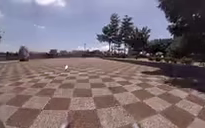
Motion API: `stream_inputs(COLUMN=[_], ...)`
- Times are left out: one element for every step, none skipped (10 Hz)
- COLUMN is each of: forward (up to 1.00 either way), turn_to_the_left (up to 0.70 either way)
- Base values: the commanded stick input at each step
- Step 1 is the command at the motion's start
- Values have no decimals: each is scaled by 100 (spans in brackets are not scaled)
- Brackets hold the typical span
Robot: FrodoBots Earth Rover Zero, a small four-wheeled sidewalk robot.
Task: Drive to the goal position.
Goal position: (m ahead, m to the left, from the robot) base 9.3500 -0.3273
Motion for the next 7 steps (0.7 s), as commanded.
stream_inputs(forward=[70, 70, 70, 70, 70, 70, 70], turn_to_the_left=[0, 0, 0, 0, 0, 0, 0])
